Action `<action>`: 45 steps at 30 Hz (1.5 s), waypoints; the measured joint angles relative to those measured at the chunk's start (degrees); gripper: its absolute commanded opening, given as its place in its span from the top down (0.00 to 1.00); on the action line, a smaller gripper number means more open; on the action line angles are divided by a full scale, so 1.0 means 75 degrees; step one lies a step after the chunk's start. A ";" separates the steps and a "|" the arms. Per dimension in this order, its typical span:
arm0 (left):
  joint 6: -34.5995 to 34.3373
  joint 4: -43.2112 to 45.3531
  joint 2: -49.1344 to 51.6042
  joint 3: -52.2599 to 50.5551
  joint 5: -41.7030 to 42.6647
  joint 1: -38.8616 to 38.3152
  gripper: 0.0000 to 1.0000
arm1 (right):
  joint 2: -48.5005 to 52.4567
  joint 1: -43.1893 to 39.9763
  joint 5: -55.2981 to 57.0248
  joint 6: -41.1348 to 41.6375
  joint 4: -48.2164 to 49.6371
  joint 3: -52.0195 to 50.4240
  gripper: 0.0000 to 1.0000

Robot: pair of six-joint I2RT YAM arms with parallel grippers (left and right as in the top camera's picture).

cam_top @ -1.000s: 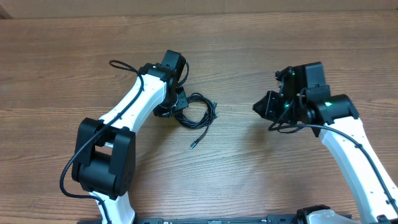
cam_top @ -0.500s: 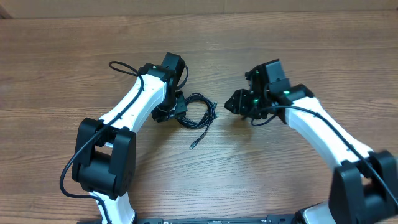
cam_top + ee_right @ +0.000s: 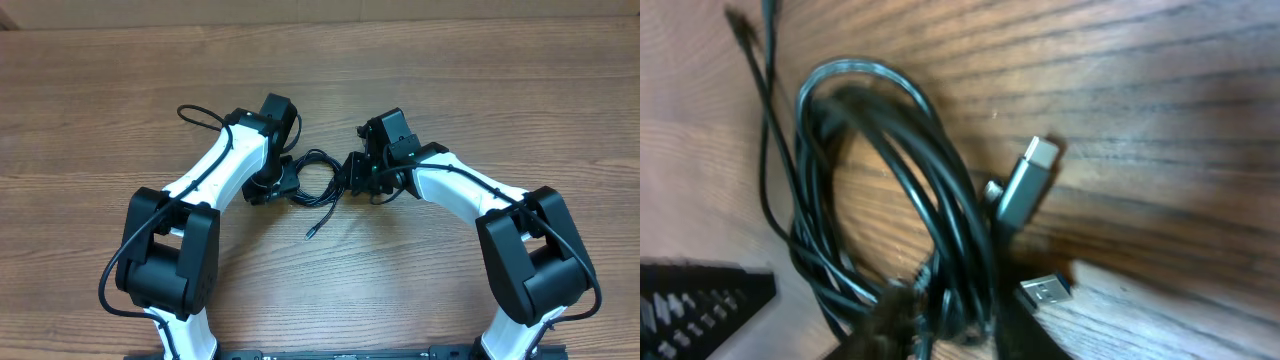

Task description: Untangle cables

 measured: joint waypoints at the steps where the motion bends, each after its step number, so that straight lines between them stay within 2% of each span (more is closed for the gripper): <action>1: 0.0003 0.0029 0.0003 -0.0067 -0.0006 0.0000 0.55 | 0.0015 0.0032 0.0055 0.0067 0.0050 0.0000 0.87; 4: 0.0006 0.0070 0.0017 -0.0163 -0.0073 0.0000 0.55 | 0.0143 0.0093 0.0204 0.0271 0.0157 0.0000 0.96; 10: 0.0102 0.0128 0.0023 -0.0169 -0.0175 0.0017 0.50 | 0.0219 0.0478 0.0318 0.0478 0.0128 0.0000 0.96; 11: 0.0204 0.0125 0.0023 -0.0169 -0.0169 0.0023 0.55 | 0.0219 0.0577 0.0335 0.0490 0.0122 0.0000 0.96; 12: 0.0361 0.0119 0.0023 -0.0169 -0.0134 0.0070 0.70 | 0.0219 0.0720 0.0344 0.0501 0.0117 0.0000 0.96; 13: 0.0530 0.0114 0.0023 -0.0169 -0.0093 0.0099 0.90 | 0.0221 0.0799 0.0347 0.0504 0.0102 0.0000 0.95; 14: 0.0778 0.0114 0.0023 -0.0169 -0.0009 0.0137 0.96 | 0.0227 0.0915 0.0379 0.0504 0.0070 0.0000 0.93; 16: 0.1271 0.0096 0.0023 -0.0169 0.0114 0.0224 0.96 | 0.0245 0.1105 0.0501 0.0527 0.0041 0.0000 0.90; 17: 0.1451 0.0090 0.0023 -0.0169 0.0149 0.0262 0.87 | 0.0256 0.1172 0.0586 0.0525 0.0032 0.0000 0.88; 18: 0.1661 0.0096 0.0023 -0.0169 0.0189 0.0291 0.73 | 0.0277 0.1227 0.0662 0.0548 0.0015 0.0000 0.83; 19: 0.1821 0.0099 0.0023 -0.0169 0.0242 0.0323 0.64 | 0.0297 0.1241 0.0717 0.0574 0.0015 0.0000 0.76; 23: 0.2361 0.0137 0.0023 -0.0169 0.0650 0.0388 0.53 | 0.0321 0.1151 0.0874 0.0562 0.0035 0.0000 0.62; 32: 0.4211 0.0513 0.0023 -0.0169 0.1492 0.0294 0.64 | 0.0329 0.0364 0.0181 0.0580 0.0000 0.0009 0.59; 36: 0.4552 0.0842 0.0023 -0.0169 0.1553 0.0219 0.69 | 0.0329 0.0239 0.0067 0.0583 -0.0076 0.0009 0.60; 45: 0.5184 0.1102 0.0023 -0.0297 0.1635 0.0067 0.67 | 0.0329 0.0236 -0.0032 0.0577 -0.0178 0.0009 0.60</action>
